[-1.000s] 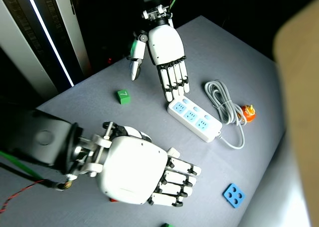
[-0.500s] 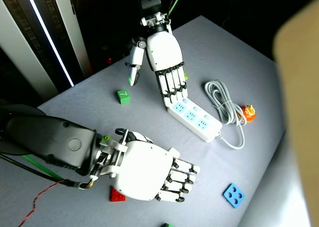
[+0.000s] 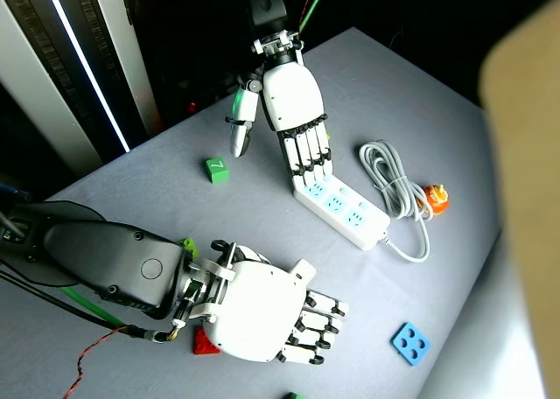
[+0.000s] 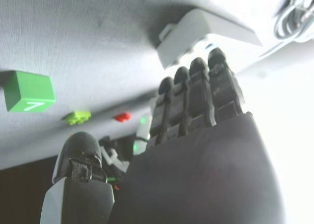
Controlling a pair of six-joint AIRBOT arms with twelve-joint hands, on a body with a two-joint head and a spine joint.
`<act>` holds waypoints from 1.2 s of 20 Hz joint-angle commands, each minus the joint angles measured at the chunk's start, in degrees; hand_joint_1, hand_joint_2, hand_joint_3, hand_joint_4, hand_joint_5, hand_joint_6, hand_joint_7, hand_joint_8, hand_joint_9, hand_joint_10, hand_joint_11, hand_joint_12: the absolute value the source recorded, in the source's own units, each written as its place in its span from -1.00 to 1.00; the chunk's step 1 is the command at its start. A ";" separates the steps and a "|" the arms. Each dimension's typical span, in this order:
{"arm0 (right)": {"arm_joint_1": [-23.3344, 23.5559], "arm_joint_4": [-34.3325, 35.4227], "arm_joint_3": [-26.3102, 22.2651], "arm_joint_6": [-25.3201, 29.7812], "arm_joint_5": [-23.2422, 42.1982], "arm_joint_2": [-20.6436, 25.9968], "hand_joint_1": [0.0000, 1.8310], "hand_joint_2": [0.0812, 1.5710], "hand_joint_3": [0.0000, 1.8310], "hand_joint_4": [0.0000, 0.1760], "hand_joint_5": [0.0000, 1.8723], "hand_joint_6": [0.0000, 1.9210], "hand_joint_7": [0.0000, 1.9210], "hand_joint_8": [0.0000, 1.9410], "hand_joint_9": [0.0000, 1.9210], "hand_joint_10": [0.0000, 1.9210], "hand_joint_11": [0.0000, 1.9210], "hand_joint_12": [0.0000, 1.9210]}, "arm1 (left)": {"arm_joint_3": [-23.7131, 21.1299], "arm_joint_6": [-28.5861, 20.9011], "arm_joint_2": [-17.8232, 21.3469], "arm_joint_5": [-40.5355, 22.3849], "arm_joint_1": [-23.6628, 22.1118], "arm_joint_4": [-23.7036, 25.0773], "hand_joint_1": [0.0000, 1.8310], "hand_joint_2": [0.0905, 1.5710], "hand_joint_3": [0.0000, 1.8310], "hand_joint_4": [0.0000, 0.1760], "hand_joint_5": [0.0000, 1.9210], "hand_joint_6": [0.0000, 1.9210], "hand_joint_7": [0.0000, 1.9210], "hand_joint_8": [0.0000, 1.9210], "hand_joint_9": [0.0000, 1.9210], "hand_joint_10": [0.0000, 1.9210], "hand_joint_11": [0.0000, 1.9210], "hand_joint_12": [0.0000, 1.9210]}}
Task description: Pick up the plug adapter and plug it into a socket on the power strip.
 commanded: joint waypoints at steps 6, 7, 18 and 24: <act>0.24 -0.13 2.09 0.60 -1.17 -1.29 0.34 0.24 -1.00 -1.00 -0.71 -0.99 -0.76 -0.99 -0.78 -0.99 -1.00 -0.14 | 1.09 -0.62 -0.59 -2.49 0.12 2.92 -1.00 0.46 -1.00 -1.00 -0.89 -0.99 -0.89 -0.99 -0.92 -0.99 -0.96 -0.96; 0.21 -0.13 2.39 0.60 -1.17 -1.50 0.34 0.24 -1.00 -1.00 -0.70 -0.99 -0.75 -0.99 -0.77 -0.99 -1.00 -0.13 | 1.12 -0.70 -0.63 -2.49 0.16 2.92 -1.00 0.45 -1.00 -1.00 -0.89 -0.99 -0.89 -0.99 -0.92 -0.99 -0.96 -0.95; -0.27 -0.13 4.49 1.27 -1.18 -3.28 0.35 0.27 -0.99 -1.00 -0.64 -0.99 -0.68 -1.00 -0.69 -0.99 -1.00 0.06 | 0.64 -3.50 -0.69 -1.66 1.89 2.92 -1.00 0.45 -1.00 -1.00 -0.91 -1.00 -0.90 -1.00 -0.92 -1.00 -0.97 -0.94; -0.40 -0.13 4.51 1.79 -1.09 -3.69 0.32 0.28 -0.99 -1.00 -0.65 -1.00 -0.67 -1.00 -0.68 -0.99 -1.00 0.05 | 0.49 -3.69 -0.68 -0.95 2.17 2.91 -1.00 0.46 -1.00 -1.00 -0.90 -1.00 -0.90 -1.00 -0.92 -1.00 -0.97 -0.93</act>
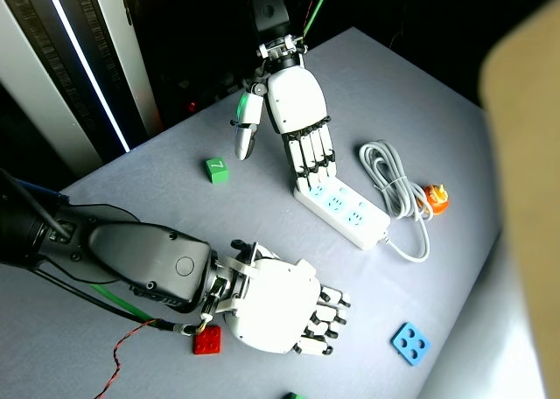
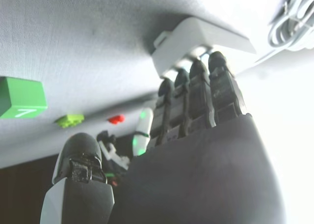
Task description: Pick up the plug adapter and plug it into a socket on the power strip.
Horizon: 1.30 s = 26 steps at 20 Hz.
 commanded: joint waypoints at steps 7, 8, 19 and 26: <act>0.05 -0.11 0.61 0.49 -0.44 0.14 0.25 0.28 -1.00 -1.00 -0.60 -0.99 -0.63 -0.99 -0.64 -0.98 -1.00 0.13 | -0.43 -0.20 -0.25 -0.40 0.33 0.86 -1.00 0.46 -1.00 -1.00 -0.88 -1.00 -0.86 -1.00 -0.88 -1.00 -1.00 -0.77; 0.10 -0.11 0.69 0.50 -0.41 0.12 0.25 0.28 -1.00 -1.00 -0.60 -0.99 -0.63 -0.99 -0.64 -0.98 -1.00 0.13 | -0.51 -0.20 -0.25 -0.40 0.29 0.86 -1.00 0.46 -1.00 -1.00 -0.88 -1.00 -0.86 -1.00 -0.88 -1.00 -1.00 -0.77; -0.37 -0.11 0.96 0.58 -0.51 -0.15 0.31 0.30 -1.00 -1.00 -0.09 -0.98 -0.06 -0.99 -0.08 -0.96 -0.65 0.18 | -0.70 -0.20 -0.25 -0.76 -0.01 0.30 -1.00 0.46 -1.00 -1.00 -0.88 -1.00 -0.86 -1.00 -0.88 -1.00 -1.00 -0.80; -0.53 -0.11 0.97 0.68 -0.80 -0.20 0.51 0.34 -1.00 -1.00 0.02 -0.10 0.20 -0.22 0.01 0.14 -0.26 0.18 | -0.61 -0.20 -0.25 -1.20 -0.05 0.18 -1.00 0.46 -1.00 -1.00 -0.87 -1.00 -0.84 -1.00 -0.86 -1.00 -1.00 -0.77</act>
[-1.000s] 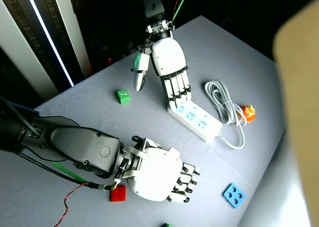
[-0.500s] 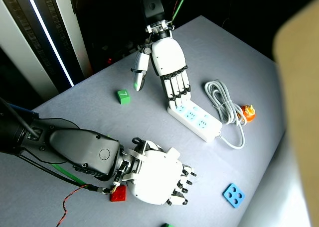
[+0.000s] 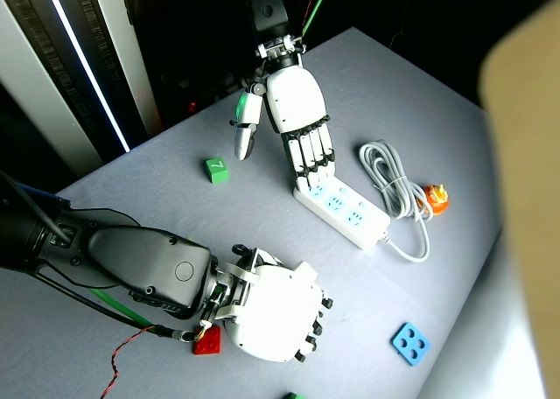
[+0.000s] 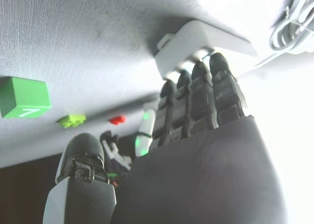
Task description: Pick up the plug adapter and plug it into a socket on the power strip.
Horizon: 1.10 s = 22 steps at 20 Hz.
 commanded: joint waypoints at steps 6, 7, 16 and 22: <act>1.26 0.46 -1.31 -0.90 -0.25 2.32 0.38 0.31 -1.00 -1.00 0.10 -0.20 0.25 -0.21 0.28 -0.72 -0.21 0.15 | -0.31 -0.19 -0.27 -1.32 -0.54 0.87 -1.00 0.46 -1.00 -1.00 -0.87 -1.00 -0.85 -1.00 -0.87 -1.00 -1.00 -0.77; 1.50 0.46 -1.73 -1.82 -0.24 2.75 0.38 0.31 -1.00 -1.00 0.10 -0.20 0.25 -0.21 0.28 -0.72 -0.21 0.15 | -0.31 -0.19 -0.27 -1.32 -0.54 0.87 -1.00 0.46 -1.00 -1.00 -0.87 -1.00 -0.85 -1.00 -0.87 -1.00 -1.00 -0.77; 6.27 -6.19 -15.98 -13.18 1.82 14.33 0.38 0.31 -1.00 -1.00 0.12 -0.22 0.25 -0.23 0.33 -0.86 -0.21 0.14 | -0.29 -0.17 -0.27 -1.32 -0.54 0.87 -1.00 0.46 -1.00 -1.00 -0.88 -1.00 -0.85 -1.00 -0.86 -1.00 -1.00 -0.78; 10.67 -8.32 -26.84 -27.01 8.41 18.95 0.52 0.32 -1.00 -1.00 0.07 -0.18 0.20 -0.23 0.03 0.12 -0.23 0.15 | -0.40 -0.17 -0.27 -1.20 -0.48 0.86 -1.00 0.46 -1.00 -1.00 -0.89 -1.00 -0.86 -1.00 -0.88 -1.00 -1.00 -0.87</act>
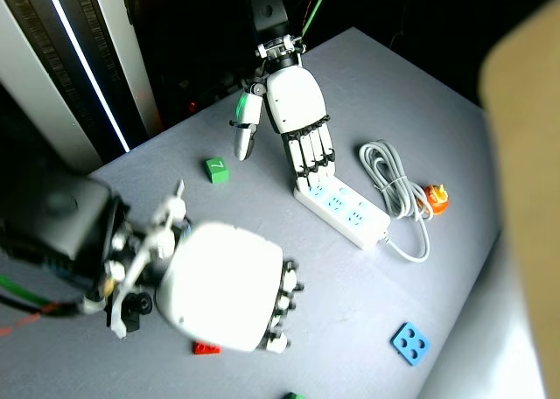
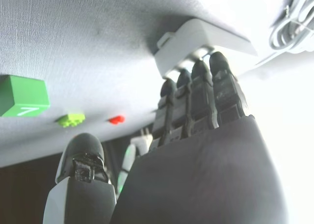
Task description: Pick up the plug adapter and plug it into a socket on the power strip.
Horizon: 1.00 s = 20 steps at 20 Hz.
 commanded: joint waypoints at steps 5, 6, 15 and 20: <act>2.91 4.38 -1.52 -15.26 7.21 -2.25 0.49 0.32 -1.00 -1.00 0.08 -0.20 0.23 -0.25 0.08 -0.05 -0.20 0.13 | -0.22 -0.18 -0.24 -0.71 0.19 1.15 -1.00 0.46 -1.00 -1.00 -0.89 -1.00 -0.87 -1.00 -0.89 -1.00 -1.00 -0.85; 2.86 4.22 -1.52 -15.26 7.98 -2.80 0.51 0.32 -1.00 -1.00 0.06 -0.18 0.22 -0.23 0.04 0.08 -0.23 0.15 | -0.25 -0.18 -0.24 -0.65 0.23 1.15 -1.00 0.46 -1.00 -1.00 -0.88 -1.00 -0.85 -1.00 -0.87 -1.00 -1.00 -0.81; 0.51 -52.87 -2.79 55.72 -7.76 -0.32 0.52 0.32 -1.00 -1.00 0.08 -0.24 0.20 -0.17 0.02 0.11 -0.26 0.13 | -0.68 -0.01 -0.23 -0.33 0.47 1.16 -1.00 0.45 -1.00 -1.00 -0.87 -1.00 -0.84 -1.00 -0.87 -1.00 -1.00 -0.77; 3.28 -88.88 -0.70 91.43 -21.89 -1.70 0.52 0.32 -1.00 -1.00 0.04 -0.15 0.18 -0.18 0.06 0.07 -0.22 0.06 | -0.89 0.00 -0.25 -0.33 0.53 1.16 -1.00 0.46 -1.00 -1.00 -0.87 -1.00 -0.85 -1.00 -0.88 -1.00 -1.00 -0.80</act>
